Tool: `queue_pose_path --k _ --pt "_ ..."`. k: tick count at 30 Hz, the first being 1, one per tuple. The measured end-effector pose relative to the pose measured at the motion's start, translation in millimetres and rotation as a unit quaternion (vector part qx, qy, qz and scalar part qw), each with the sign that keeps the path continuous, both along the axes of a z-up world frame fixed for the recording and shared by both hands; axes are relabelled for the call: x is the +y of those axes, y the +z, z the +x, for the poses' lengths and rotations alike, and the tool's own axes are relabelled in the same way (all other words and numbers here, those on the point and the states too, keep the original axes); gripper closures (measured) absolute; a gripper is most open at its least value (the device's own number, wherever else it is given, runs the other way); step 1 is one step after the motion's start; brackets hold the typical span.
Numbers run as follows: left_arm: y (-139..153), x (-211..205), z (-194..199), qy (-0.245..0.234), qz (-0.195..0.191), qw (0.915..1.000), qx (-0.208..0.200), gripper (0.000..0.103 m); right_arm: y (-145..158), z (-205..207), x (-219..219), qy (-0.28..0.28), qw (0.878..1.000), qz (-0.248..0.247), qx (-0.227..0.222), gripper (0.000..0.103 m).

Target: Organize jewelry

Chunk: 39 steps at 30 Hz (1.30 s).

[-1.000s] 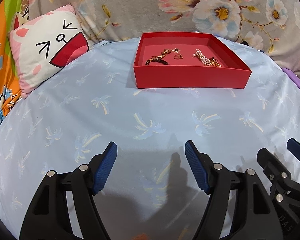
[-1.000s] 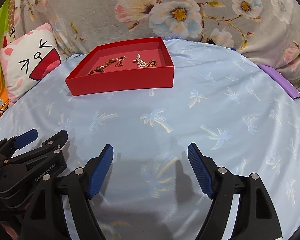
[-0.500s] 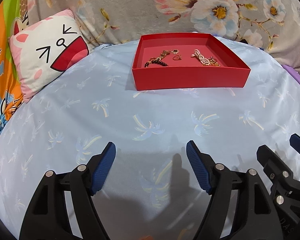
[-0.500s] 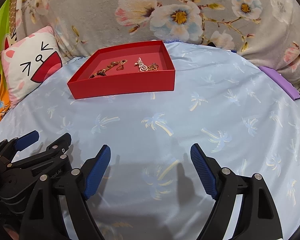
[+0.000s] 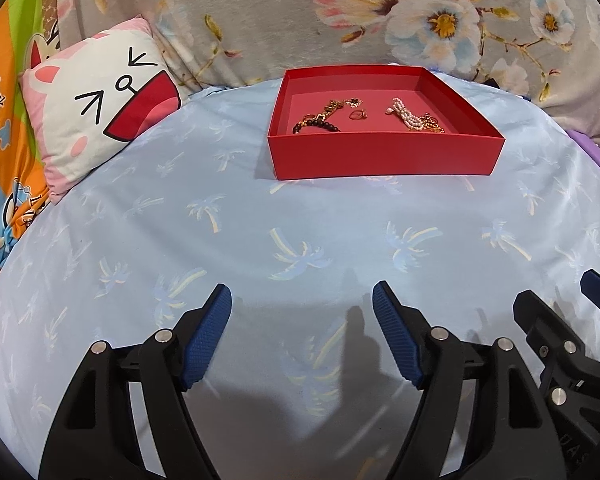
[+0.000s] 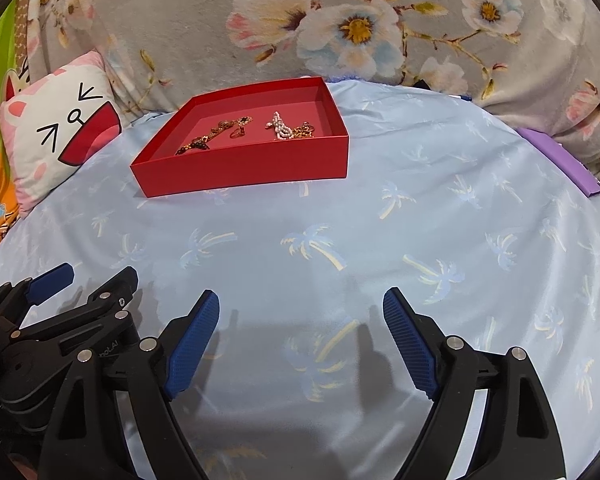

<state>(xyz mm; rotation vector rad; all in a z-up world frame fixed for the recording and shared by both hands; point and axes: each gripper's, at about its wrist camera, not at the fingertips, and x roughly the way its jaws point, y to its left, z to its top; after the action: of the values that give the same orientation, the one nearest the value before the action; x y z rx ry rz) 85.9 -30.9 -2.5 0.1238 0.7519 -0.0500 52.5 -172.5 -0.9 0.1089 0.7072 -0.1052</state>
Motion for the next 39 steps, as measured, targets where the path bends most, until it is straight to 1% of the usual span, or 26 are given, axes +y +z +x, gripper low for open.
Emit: queue_pose_path --k 24,30,39 --pt "4.0 1.7 -2.2 0.002 0.0 1.0 -0.007 0.032 0.2 -0.4 -2.6 -0.006 1.0 0.002 -0.002 0.018" --pt "6.7 1.5 -3.5 0.005 0.003 0.9999 -0.014 0.032 0.2 -0.6 -2.6 -0.007 1.0 0.002 -0.003 0.018" --pt "6.5 2.8 -4.1 0.004 0.001 0.9999 -0.013 0.032 0.3 -0.8 -2.3 -0.007 1.0 0.002 -0.004 0.018"
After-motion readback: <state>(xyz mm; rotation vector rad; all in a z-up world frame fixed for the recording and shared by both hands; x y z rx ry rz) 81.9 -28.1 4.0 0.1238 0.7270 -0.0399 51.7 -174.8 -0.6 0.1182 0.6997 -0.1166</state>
